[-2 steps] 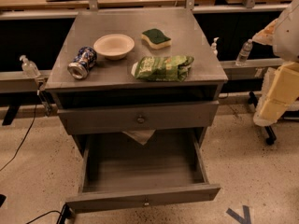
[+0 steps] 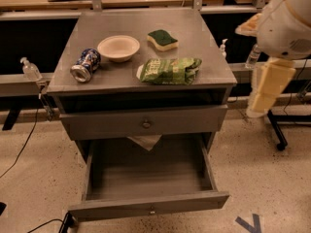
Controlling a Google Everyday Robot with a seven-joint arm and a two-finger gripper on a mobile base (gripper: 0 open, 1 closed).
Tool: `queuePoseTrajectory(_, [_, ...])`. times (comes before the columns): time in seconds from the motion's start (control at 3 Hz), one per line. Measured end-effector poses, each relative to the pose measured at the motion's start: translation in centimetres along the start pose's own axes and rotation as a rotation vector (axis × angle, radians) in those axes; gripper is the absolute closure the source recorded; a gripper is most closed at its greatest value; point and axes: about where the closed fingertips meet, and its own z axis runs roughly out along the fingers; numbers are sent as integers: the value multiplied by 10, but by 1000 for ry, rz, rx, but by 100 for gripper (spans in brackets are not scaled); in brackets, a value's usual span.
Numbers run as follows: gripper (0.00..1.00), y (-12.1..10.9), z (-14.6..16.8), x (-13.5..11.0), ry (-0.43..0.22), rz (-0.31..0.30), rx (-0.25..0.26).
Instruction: Place pepsi can into middle drawer
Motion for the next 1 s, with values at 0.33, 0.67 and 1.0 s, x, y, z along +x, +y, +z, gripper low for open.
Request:
queuePoseTrajectory(0.33, [0,-47,33,-54,-61,-268,98])
queuePoseTrajectory(0.67, [0,-76,51,-112,-109,-533,173])
queuePoseTrajectory(1.0, [0,-78,52,-121,-107,-668,190])
